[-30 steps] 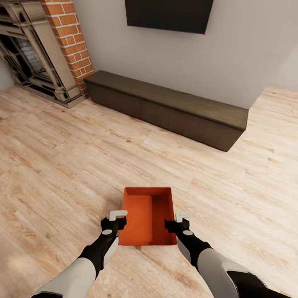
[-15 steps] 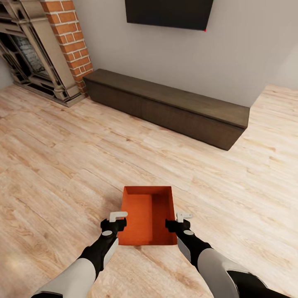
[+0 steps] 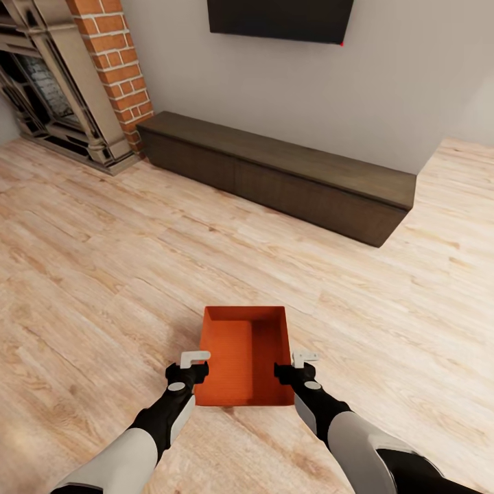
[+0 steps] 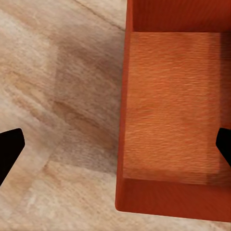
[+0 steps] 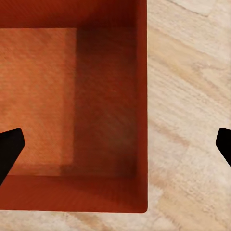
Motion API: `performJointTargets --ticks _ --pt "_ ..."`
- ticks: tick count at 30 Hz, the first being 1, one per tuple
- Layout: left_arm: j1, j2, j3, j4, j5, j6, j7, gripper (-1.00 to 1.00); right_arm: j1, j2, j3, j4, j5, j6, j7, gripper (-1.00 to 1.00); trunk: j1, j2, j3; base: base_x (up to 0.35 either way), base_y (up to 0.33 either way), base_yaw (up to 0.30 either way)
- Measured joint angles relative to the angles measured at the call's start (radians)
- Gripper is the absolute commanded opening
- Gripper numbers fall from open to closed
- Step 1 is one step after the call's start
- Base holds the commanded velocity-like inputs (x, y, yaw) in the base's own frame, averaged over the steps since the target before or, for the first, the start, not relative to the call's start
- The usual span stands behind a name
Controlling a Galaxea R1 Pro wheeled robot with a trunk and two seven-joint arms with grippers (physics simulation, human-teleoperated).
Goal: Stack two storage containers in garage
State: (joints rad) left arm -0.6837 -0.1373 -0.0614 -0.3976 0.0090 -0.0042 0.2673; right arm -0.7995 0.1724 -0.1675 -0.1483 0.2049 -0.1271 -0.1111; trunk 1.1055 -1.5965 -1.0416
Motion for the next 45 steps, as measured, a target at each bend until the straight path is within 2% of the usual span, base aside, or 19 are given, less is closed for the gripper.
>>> performJointTargets --ticks 18,28,40,45 --pt "0.0 0.0 -0.001 0.0 -0.001 0.0 0.0 1.0 0.0 -0.012 0.008 -0.003 0.009 0.005 0.008 1.0 0.069 -0.126 -0.056 0.0 0.0 0.0" --pt "0.0 0.0 -0.001 -0.002 -0.001 0.0 0.0 1.0 0.0 -0.016 0.009 -0.003 0.058 0.005 0.008 1.0 0.107 -0.196 -0.088 0.0 0.0 0.0" --pt "-0.001 0.0 0.0 -0.009 -0.002 -0.001 0.007 1.0 0.0 -0.015 0.003 -0.003 0.058 0.002 0.008 1.0 0.153 -0.28 -0.125 0.0 0.0 0.0" --pt "0.0 0.0 0.0 -0.011 -0.002 -0.001 0.012 1.0 -0.001 -0.015 0.002 -0.003 0.057 0.002 0.008 1.0 0.153 -0.28 -0.125 0.0 0.0 0.0"
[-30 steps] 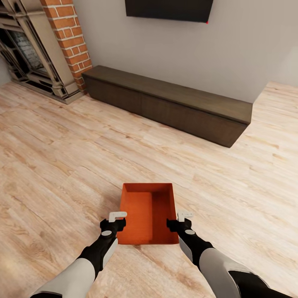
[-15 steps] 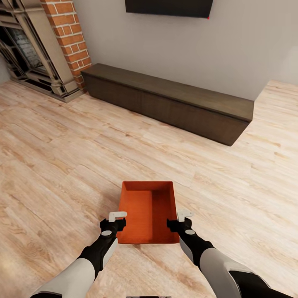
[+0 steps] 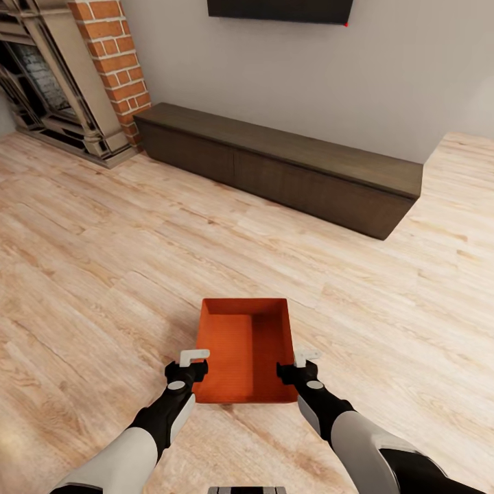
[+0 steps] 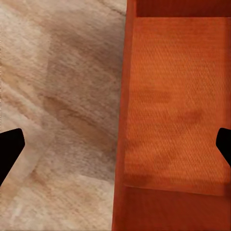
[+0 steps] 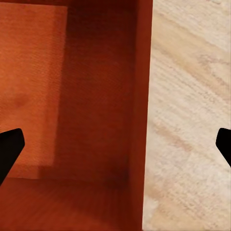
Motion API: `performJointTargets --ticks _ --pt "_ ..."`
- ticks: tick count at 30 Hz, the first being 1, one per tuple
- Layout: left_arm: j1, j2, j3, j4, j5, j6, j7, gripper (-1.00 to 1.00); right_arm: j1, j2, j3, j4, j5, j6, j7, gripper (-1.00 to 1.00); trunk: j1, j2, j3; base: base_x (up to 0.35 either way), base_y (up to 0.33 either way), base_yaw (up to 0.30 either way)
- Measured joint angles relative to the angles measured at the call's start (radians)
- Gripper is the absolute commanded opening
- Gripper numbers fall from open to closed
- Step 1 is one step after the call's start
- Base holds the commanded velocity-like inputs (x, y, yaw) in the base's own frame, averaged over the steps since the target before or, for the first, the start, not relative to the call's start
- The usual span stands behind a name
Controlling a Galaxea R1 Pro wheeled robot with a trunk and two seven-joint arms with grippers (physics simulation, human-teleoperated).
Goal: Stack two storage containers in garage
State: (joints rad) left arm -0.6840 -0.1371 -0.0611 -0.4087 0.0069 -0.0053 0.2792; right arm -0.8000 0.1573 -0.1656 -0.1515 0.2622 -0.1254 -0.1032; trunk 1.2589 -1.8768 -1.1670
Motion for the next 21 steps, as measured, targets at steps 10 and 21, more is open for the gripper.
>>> performJointTargets --ticks 10,21 --pt "-0.001 0.001 0.001 -0.002 0.0 0.0 0.002 1.0 0.0 -0.003 -0.001 0.0 0.0 0.0 0.0 1.0 0.0 0.0 0.0 0.0 0.0 0.0" --pt "0.0 0.002 0.001 -0.003 0.0 0.0 0.002 1.0 0.0 -0.005 -0.006 -0.006 -0.004 -0.001 -0.001 1.0 0.0 0.0 0.0 0.0 0.0 0.0"
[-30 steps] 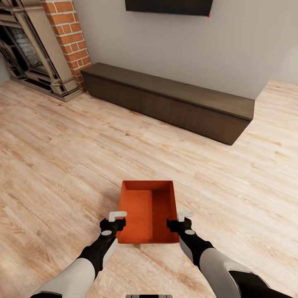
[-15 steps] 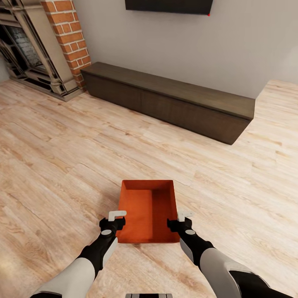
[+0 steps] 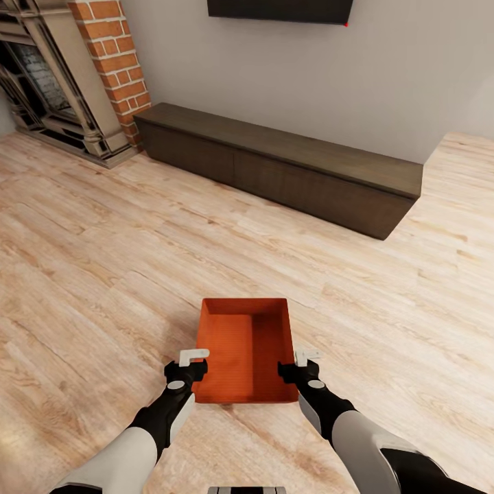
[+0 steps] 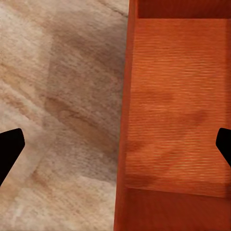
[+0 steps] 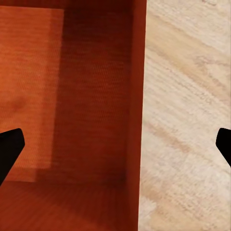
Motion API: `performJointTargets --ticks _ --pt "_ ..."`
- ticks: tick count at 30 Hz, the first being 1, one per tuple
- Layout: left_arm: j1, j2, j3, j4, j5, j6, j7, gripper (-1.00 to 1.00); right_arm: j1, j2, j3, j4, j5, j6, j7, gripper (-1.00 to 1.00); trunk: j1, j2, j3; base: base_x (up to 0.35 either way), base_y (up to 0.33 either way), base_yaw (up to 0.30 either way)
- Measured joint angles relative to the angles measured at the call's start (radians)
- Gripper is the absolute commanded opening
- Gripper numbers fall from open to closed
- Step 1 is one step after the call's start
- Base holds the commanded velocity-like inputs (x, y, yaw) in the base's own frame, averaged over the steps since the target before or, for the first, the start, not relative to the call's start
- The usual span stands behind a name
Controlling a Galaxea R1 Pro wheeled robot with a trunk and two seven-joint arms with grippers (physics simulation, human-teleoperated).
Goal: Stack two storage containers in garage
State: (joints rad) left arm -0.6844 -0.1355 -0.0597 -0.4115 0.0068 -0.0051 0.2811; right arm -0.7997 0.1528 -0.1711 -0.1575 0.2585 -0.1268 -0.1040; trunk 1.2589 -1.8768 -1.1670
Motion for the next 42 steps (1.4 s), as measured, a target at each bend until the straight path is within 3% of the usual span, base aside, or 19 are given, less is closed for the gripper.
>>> performJointTargets --ticks 20,42 --pt "0.0 0.0 0.0 0.0 0.0 0.001 0.0 1.0 0.0 -0.016 -0.001 -0.028 -0.005 0.007 -0.001 1.0 0.0 0.0 0.0 0.0 0.0 0.0" --pt "0.0 0.0 0.001 -0.006 0.001 0.0 0.0 1.0 0.0 -0.015 0.002 -0.028 -0.005 0.003 0.0 1.0 0.084 -0.154 -0.069 0.0 0.0 0.0"
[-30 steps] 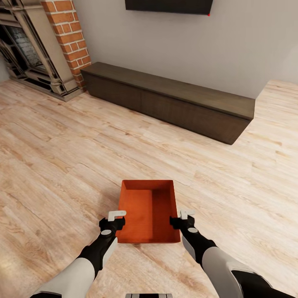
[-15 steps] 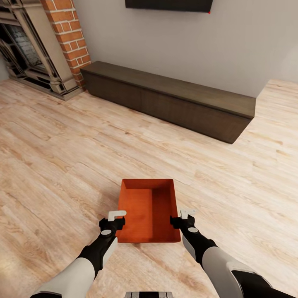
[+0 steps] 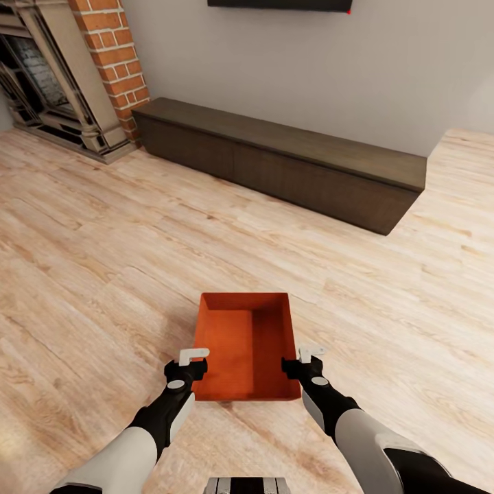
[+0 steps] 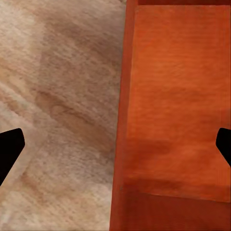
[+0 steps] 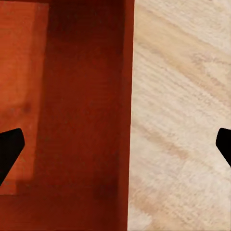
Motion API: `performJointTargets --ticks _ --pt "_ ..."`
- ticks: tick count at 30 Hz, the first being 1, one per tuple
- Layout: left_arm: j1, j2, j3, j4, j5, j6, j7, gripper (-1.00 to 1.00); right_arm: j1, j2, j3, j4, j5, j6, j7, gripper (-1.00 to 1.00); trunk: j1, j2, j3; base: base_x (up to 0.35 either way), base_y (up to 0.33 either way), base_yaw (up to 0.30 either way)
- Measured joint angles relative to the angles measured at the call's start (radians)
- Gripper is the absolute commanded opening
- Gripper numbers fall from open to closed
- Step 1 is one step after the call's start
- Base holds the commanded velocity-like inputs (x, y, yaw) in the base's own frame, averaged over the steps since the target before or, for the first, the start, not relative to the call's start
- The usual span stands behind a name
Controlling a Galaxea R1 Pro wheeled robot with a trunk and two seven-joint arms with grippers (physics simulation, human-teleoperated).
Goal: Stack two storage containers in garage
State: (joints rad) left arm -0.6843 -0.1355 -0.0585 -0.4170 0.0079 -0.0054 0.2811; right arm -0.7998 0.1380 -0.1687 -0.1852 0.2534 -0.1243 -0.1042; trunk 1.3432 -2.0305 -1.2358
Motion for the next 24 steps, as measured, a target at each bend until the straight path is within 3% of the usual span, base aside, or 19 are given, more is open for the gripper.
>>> performJointTargets --ticks 17,24 --pt "0.001 -0.001 0.002 -0.002 0.0 0.0 0.0 1.0 0.0 0.0 -0.003 0.016 -0.005 0.051 0.002 1.0 0.065 -0.119 -0.053 0.0 0.0 0.0" --pt "0.0 -0.001 0.002 -0.002 0.0 0.0 0.0 1.0 0.0 -0.001 -0.004 0.016 -0.004 0.046 0.001 1.0 0.065 -0.119 -0.053 0.0 0.0 0.0"
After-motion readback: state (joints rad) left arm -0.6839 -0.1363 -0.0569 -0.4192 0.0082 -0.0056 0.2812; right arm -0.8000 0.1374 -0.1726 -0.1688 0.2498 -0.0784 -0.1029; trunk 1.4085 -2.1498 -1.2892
